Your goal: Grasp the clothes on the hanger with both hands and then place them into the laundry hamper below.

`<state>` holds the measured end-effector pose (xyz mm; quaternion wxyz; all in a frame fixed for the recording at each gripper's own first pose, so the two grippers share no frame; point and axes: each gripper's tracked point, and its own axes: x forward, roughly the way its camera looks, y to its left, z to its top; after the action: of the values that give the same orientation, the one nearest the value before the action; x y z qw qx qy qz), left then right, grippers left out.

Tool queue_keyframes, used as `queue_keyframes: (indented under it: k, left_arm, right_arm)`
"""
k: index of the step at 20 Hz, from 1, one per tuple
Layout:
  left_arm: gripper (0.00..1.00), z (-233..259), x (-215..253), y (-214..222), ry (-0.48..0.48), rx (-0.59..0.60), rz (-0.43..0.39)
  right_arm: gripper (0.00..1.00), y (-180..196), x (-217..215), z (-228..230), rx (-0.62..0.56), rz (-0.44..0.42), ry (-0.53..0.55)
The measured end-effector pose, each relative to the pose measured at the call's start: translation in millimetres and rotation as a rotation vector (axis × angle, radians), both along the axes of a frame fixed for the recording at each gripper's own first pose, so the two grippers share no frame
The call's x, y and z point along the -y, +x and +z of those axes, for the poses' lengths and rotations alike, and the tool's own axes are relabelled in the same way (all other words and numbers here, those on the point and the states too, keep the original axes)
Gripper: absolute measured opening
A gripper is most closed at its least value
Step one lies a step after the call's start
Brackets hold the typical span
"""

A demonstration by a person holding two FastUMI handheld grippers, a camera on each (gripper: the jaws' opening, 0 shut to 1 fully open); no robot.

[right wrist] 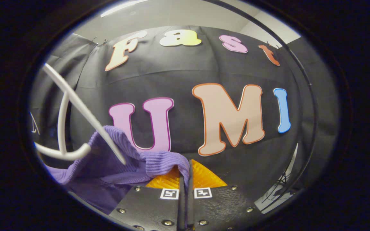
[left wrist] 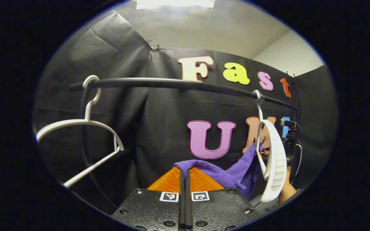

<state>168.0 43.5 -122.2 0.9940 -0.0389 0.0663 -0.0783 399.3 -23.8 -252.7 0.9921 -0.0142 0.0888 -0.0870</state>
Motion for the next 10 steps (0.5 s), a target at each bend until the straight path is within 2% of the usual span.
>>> queue_keyframes:
  k: [4,8,10]
  left_arm:
    - [0.00,-23.0,-3.1,-3.3,0.006,-0.025,0.020]
    - [0.00,-38.4,0.5,-12.8,-0.031,-0.053,-0.020]
    - [0.00,-43.0,-2.1,-17.2,-0.011,-0.048,-0.016]
  right_arm:
    - [0.03,-19.9,1.5,-21.6,-0.031,-0.006,-0.013]
    - [0.03,-48.9,-7.0,-30.8,-0.052,-0.001,-0.020]
    - [0.04,-66.9,-12.1,-30.3,-0.054,-0.002,-0.024]
